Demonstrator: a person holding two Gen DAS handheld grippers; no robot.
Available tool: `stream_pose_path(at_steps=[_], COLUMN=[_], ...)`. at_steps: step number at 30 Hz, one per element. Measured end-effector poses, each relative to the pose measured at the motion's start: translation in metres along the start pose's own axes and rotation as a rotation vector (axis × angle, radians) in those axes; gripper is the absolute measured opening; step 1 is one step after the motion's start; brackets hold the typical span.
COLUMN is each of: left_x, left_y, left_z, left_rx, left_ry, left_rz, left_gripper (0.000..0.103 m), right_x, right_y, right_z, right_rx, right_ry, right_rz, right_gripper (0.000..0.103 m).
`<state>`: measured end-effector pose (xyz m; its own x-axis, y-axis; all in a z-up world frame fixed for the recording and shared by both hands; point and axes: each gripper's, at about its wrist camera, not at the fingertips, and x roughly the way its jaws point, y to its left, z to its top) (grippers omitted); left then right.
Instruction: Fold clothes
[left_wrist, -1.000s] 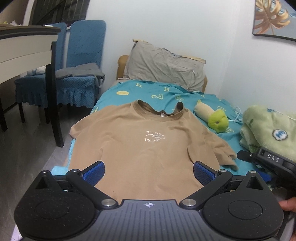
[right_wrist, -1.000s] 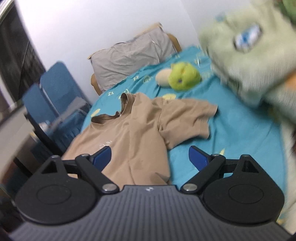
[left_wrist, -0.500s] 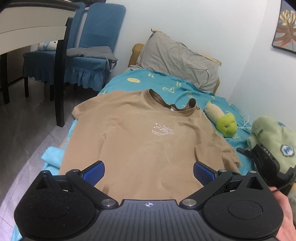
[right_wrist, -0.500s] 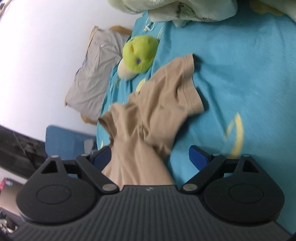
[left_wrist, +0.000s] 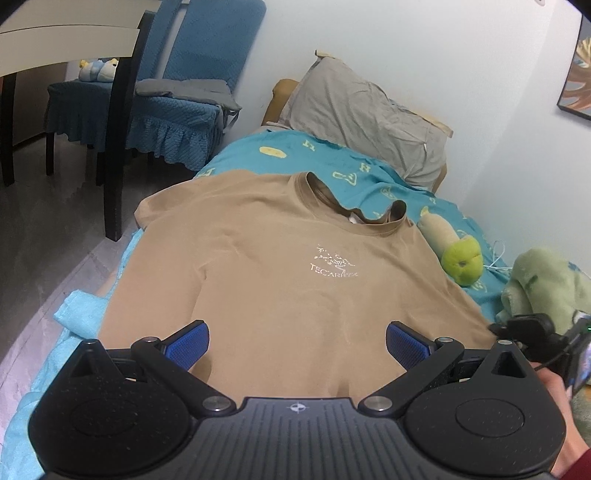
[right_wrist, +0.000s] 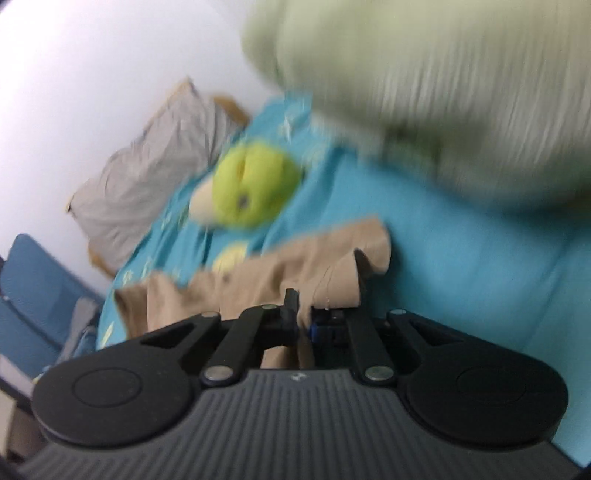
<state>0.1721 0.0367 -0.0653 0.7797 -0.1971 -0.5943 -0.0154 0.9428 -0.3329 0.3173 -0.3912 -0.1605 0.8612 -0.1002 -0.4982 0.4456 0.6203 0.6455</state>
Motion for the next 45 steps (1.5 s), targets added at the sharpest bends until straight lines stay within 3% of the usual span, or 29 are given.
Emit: stream_pose_path(at_steps=[4, 7, 8, 11, 12, 15, 19, 23, 25, 28, 30, 39, 45], left_x=[-0.002, -0.003, -0.003, -0.002, -0.001, 0.003, 0.009, 0.018, 0.021, 0.026, 0.028, 0.011, 0.0], left_y=[-0.001, -0.002, -0.002, -0.002, -0.002, 0.0, 0.0, -0.002, -0.003, -0.004, -0.004, 0.002, 0.021], left_z=[-0.001, -0.001, -0.001, -0.001, -0.001, -0.002, -0.004, -0.006, -0.007, -0.006, -0.004, 0.008, 0.024], left_rx=[0.007, 0.007, 0.007, 0.009, 0.008, 0.003, 0.003, 0.006, 0.007, 0.002, -0.011, -0.039, -0.032], left_ry=[0.002, 0.002, 0.001, 0.001, 0.004, 0.018, 0.036, 0.049, 0.053, 0.047, 0.052, 0.008, -0.005], left_rz=[-0.005, -0.004, -0.003, 0.002, 0.005, 0.01, 0.006, -0.002, -0.006, -0.004, -0.007, 0.02, 0.1], left_gripper=[0.103, 0.103, 0.103, 0.103, 0.103, 0.103, 0.103, 0.103, 0.103, 0.103, 0.103, 0.103, 0.103], right_x=[-0.014, -0.009, -0.005, 0.007, 0.01, 0.021, 0.037, 0.052, 0.065, 0.081, 0.078, 0.038, 0.023], right_y=[-0.012, -0.025, -0.029, -0.038, -0.04, -0.042, -0.035, -0.03, -0.019, 0.006, 0.023, 0.096, 0.168], right_z=[0.017, 0.015, 0.014, 0.007, 0.003, 0.002, 0.005, 0.014, 0.018, 0.017, 0.017, 0.048, 0.013], right_rx=[0.014, 0.096, 0.132, 0.223, 0.247, 0.243, 0.153, 0.171, 0.124, -0.018, -0.12, -0.425, -0.656], right_ry=[-0.07, -0.036, -0.017, 0.038, 0.043, 0.045, 0.009, -0.039, -0.028, 0.034, 0.033, -0.17, -0.232], right_rz=[0.002, 0.076, 0.093, 0.139, 0.156, 0.199, 0.174, 0.151, 0.143, 0.098, 0.077, -0.098, -0.162], right_gripper=[0.009, 0.012, 0.021, 0.088, 0.089, 0.089, 0.088, 0.088, 0.076, 0.05, 0.012, 0.009, 0.01])
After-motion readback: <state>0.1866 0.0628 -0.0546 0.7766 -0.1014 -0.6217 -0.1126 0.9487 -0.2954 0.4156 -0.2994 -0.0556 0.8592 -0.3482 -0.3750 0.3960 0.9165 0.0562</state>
